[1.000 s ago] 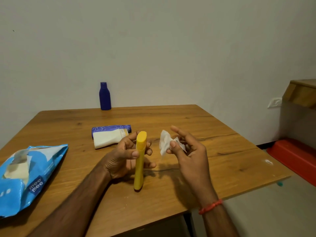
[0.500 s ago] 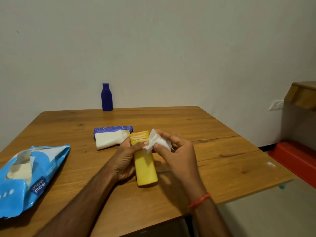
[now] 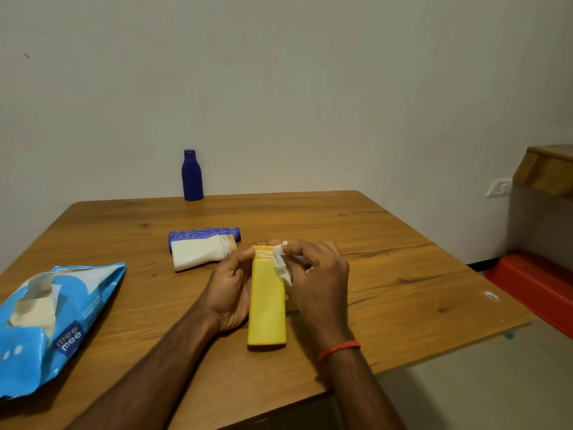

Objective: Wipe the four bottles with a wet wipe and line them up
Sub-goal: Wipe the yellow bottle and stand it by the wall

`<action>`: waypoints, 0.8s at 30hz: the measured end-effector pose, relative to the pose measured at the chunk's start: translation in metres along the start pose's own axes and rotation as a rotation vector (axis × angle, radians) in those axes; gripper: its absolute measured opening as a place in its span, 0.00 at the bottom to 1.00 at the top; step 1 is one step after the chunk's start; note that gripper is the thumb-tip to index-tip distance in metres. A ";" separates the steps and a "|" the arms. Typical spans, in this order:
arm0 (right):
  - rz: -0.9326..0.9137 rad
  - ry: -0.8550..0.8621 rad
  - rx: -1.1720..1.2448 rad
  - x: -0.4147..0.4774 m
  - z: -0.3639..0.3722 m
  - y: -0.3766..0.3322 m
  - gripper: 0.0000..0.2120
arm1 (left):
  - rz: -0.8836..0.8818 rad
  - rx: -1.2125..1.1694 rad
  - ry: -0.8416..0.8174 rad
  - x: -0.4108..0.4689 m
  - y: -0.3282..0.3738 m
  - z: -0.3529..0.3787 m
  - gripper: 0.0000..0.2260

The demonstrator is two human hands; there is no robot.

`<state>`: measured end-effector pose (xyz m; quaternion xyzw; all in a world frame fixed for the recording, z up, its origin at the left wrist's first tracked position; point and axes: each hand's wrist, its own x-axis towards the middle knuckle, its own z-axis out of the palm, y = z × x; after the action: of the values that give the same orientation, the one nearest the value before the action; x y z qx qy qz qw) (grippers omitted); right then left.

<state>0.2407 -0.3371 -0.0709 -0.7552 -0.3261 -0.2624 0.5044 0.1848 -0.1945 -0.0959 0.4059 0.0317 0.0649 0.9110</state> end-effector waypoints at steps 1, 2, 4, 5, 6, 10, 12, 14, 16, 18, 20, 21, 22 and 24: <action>-0.004 -0.010 0.015 0.002 -0.001 0.000 0.11 | -0.012 0.022 -0.003 0.000 0.000 0.001 0.19; 0.000 -0.031 0.020 0.003 -0.001 0.000 0.11 | -0.017 0.043 -0.005 -0.001 0.000 0.003 0.19; 0.016 -0.076 0.030 0.004 0.000 -0.002 0.11 | 0.004 0.078 0.003 -0.002 0.000 0.005 0.18; 0.014 -0.089 0.037 0.004 0.001 -0.005 0.10 | 0.024 0.091 0.008 -0.002 -0.001 0.005 0.17; -0.002 -0.097 0.042 0.002 0.002 -0.009 0.10 | 0.043 0.102 0.009 -0.003 -0.001 0.004 0.16; -0.145 -0.160 0.007 -0.006 0.006 -0.022 0.14 | 0.072 0.101 -0.007 -0.008 0.002 0.002 0.15; -0.155 -0.185 -0.003 -0.008 0.006 -0.022 0.16 | 0.069 0.079 -0.025 -0.010 0.003 0.003 0.17; -0.162 -0.197 0.018 -0.011 0.002 -0.017 0.16 | 0.073 0.062 -0.042 -0.013 0.006 0.011 0.18; -0.157 -0.258 0.033 -0.019 -0.005 -0.013 0.15 | 0.079 0.070 -0.058 -0.011 0.006 0.008 0.18; -0.128 -0.340 0.076 -0.027 -0.014 -0.007 0.13 | 0.076 0.062 -0.034 -0.011 0.007 0.008 0.18; -0.062 -0.365 0.128 -0.031 -0.022 -0.002 0.10 | 0.082 0.097 -0.038 -0.008 0.007 0.004 0.24; -0.021 -0.345 0.146 -0.029 -0.025 0.000 0.09 | 0.084 0.150 -0.036 -0.007 0.007 0.003 0.29; 0.017 -0.309 0.161 -0.026 -0.026 0.001 0.08 | 0.094 0.183 -0.046 -0.007 0.007 0.005 0.32; 0.045 -0.218 0.164 -0.014 -0.025 0.003 0.08 | 0.123 0.229 -0.098 -0.008 0.006 0.011 0.31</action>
<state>0.2322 -0.3645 -0.0741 -0.7427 -0.3822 -0.1398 0.5317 0.1777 -0.1999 -0.0838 0.5109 -0.0305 0.0966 0.8536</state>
